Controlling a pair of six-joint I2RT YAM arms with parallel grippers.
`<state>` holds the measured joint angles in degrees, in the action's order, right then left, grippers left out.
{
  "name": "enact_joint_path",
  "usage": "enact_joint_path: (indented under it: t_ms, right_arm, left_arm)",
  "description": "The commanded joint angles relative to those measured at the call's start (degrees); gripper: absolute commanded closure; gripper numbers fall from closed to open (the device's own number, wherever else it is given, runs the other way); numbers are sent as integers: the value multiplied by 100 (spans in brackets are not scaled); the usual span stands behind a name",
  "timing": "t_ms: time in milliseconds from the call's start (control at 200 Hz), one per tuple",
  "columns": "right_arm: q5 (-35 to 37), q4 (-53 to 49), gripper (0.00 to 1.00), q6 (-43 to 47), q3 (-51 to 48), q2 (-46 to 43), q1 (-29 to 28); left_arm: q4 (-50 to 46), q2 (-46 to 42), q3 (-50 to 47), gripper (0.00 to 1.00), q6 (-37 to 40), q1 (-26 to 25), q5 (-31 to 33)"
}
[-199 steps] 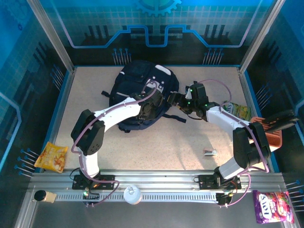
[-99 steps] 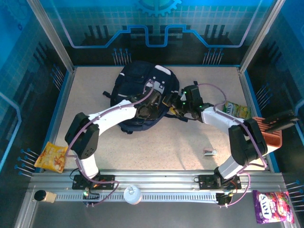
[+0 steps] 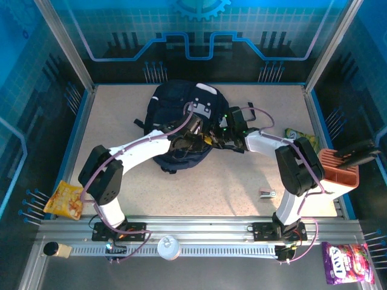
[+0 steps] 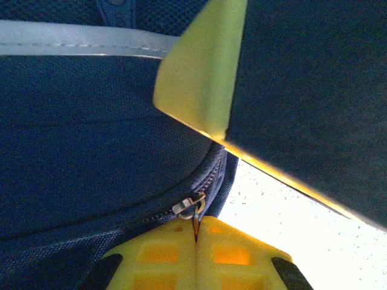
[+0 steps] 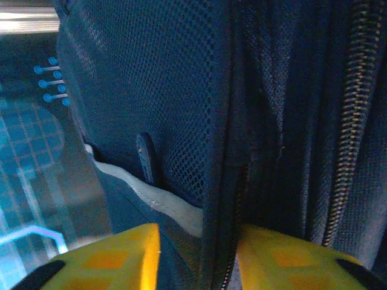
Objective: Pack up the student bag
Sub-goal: Unzip the student bag at the center of the table.
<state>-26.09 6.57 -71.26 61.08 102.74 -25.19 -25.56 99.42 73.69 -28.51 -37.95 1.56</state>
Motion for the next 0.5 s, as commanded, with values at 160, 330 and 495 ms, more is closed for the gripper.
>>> enact_joint_path:
  t_ms: [160,330,495]
  right_arm:
    - [339,-523,86,600,452,106,-26]
    - [638,-758,91,921,541,78,111]
    - [889,-904,92,1235,538,-41,356]
  left_arm:
    - [142,-691,-507,100,171,402,-412]
    - [-46,-972,-860,100,468,848,-351]
    - [-151,-1293,-1297,100,756,1493,-199]
